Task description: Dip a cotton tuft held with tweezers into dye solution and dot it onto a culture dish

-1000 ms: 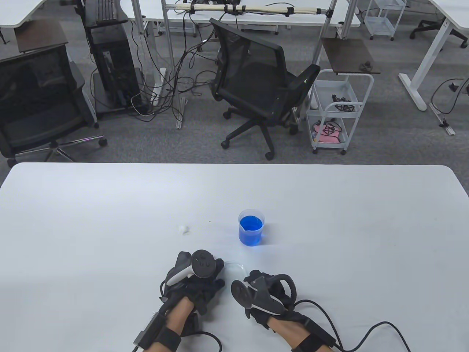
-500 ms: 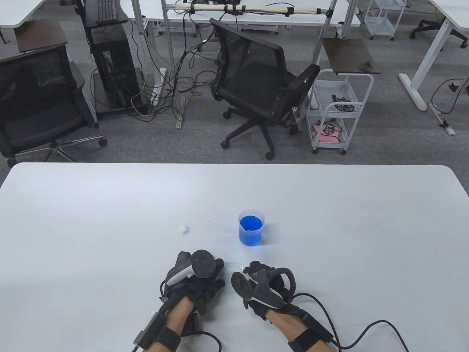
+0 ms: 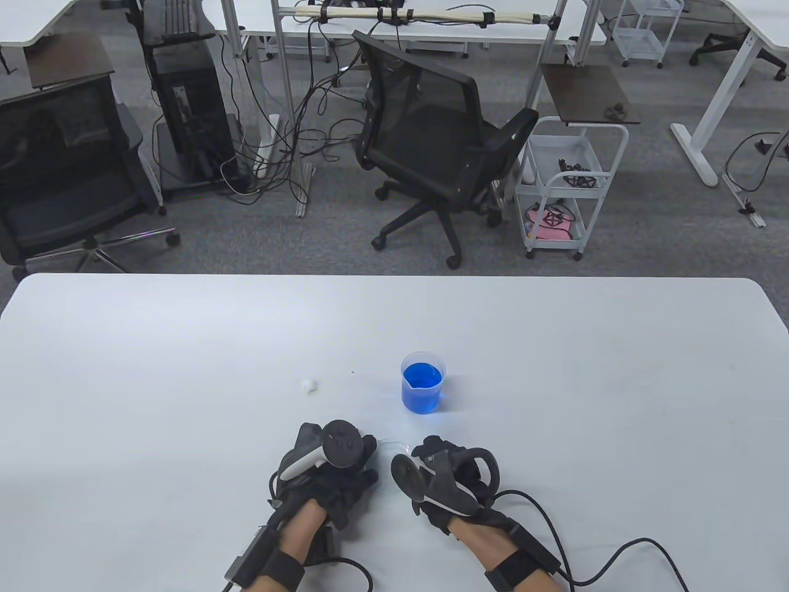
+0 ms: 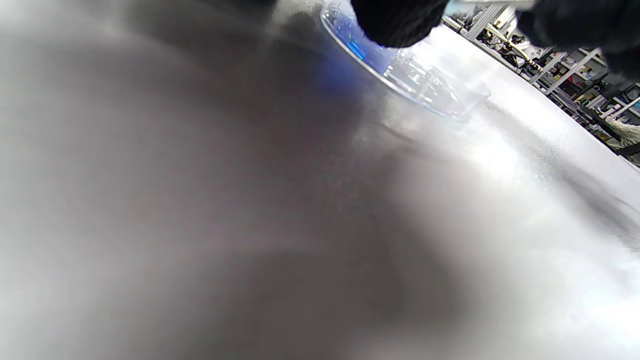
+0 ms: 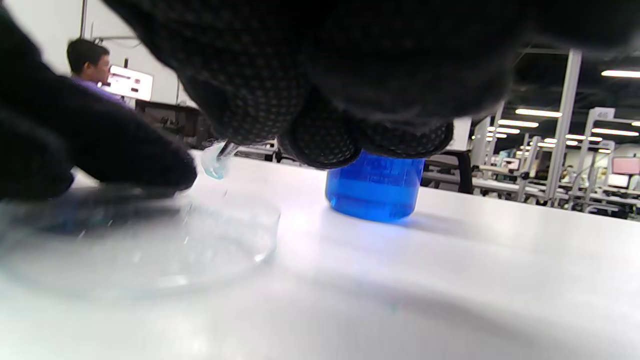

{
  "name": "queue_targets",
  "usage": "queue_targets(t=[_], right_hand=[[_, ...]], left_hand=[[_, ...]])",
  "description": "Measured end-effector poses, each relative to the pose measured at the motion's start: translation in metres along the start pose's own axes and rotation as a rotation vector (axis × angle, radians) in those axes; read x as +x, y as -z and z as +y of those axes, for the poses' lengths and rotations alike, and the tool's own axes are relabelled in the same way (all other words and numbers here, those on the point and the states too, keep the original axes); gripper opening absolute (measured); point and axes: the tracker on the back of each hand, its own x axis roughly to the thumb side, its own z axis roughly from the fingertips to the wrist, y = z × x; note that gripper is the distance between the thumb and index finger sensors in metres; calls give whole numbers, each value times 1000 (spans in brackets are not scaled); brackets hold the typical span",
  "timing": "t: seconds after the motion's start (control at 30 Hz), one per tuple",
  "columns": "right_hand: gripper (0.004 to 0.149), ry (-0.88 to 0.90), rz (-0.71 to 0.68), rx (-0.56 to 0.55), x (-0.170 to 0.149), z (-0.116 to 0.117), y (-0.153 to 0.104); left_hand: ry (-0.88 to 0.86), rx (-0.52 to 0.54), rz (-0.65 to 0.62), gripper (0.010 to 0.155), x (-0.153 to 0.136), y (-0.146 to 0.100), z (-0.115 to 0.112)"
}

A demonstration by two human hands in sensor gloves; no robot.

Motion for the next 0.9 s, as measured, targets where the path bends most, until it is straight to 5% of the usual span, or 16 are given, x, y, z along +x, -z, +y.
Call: queue_targets(t=[0.47, 0.9], right_hand=[[40, -68, -41, 85, 10, 24, -3], [40, -12, 11, 16, -3, 4, 4]], left_hand=[[1, -1, 0, 67, 0, 0, 0], [-7, -5, -4, 67, 0, 0, 0]])
